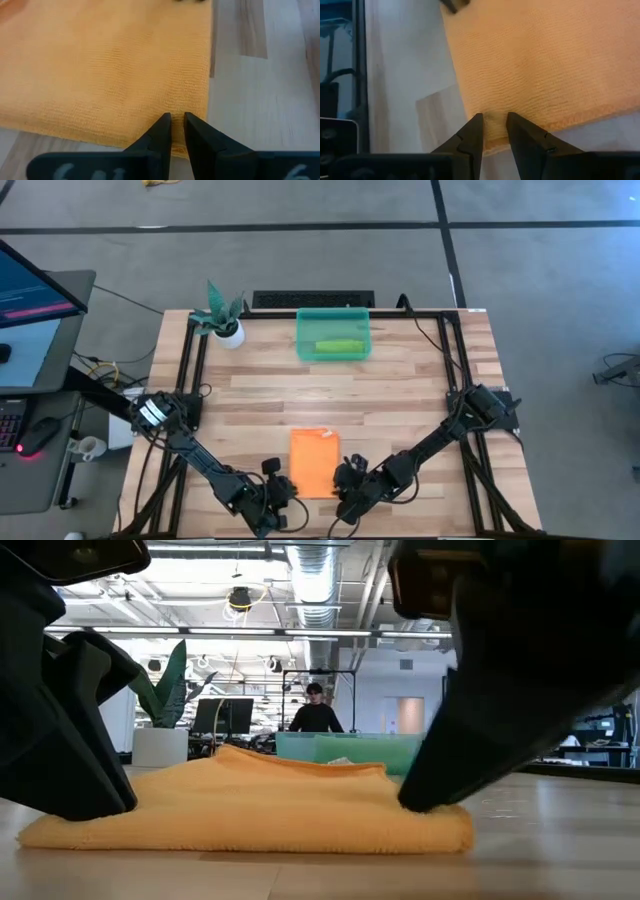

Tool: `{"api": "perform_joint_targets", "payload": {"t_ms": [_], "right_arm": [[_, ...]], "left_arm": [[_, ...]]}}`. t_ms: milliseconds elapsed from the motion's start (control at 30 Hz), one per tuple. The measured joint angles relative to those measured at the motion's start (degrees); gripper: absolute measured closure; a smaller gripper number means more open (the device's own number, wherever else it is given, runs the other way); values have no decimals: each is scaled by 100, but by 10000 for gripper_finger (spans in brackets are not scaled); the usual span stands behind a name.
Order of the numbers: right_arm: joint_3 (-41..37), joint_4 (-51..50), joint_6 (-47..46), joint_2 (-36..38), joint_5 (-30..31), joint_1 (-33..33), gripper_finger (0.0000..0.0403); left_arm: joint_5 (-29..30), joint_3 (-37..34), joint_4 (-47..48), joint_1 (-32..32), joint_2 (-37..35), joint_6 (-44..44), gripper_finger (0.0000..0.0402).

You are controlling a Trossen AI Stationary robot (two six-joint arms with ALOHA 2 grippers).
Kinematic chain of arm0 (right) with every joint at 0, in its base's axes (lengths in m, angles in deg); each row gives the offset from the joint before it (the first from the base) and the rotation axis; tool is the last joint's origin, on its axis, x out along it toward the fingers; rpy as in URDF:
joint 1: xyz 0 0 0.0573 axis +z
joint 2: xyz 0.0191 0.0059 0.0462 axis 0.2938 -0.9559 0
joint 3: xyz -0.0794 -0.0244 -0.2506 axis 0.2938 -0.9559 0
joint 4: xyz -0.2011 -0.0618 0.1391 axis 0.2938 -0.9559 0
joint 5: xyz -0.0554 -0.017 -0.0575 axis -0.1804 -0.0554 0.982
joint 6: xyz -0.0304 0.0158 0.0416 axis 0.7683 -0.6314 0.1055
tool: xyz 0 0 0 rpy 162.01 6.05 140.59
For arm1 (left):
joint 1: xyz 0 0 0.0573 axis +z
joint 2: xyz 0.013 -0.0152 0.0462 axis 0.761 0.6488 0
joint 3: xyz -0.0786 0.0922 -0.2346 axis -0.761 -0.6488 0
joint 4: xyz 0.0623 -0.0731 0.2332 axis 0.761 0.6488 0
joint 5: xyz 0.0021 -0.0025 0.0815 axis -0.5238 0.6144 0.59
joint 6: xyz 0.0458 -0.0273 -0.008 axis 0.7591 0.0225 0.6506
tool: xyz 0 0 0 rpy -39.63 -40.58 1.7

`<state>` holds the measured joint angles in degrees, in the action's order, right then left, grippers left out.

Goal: Roll towel into tight, uniform cylinder
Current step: Roll the orange microfiber towel

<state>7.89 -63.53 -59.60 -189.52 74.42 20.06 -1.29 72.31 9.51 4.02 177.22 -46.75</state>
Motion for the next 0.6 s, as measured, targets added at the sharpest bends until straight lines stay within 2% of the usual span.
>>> {"api": "perform_joint_targets", "payload": {"t_ms": [200, 400, 533, 600], "right_arm": [[32, 80, -39, -124, -207, -13, 286], [-2, -169, 369, 138, -187, 29, 286], [0, -434, 550, 415, -189, 57, 286], [-3, -695, 604, 602, -185, 86, 286]], "left_arm": [[-10, 2, 18, 1, 0, 131, 336], [-102, 29, 58, 13, -13, 310, 304], [-187, 403, 847, 30, -65, 397, 297], [-126, 786, 1650, 28, -100, 407, 297]]}}
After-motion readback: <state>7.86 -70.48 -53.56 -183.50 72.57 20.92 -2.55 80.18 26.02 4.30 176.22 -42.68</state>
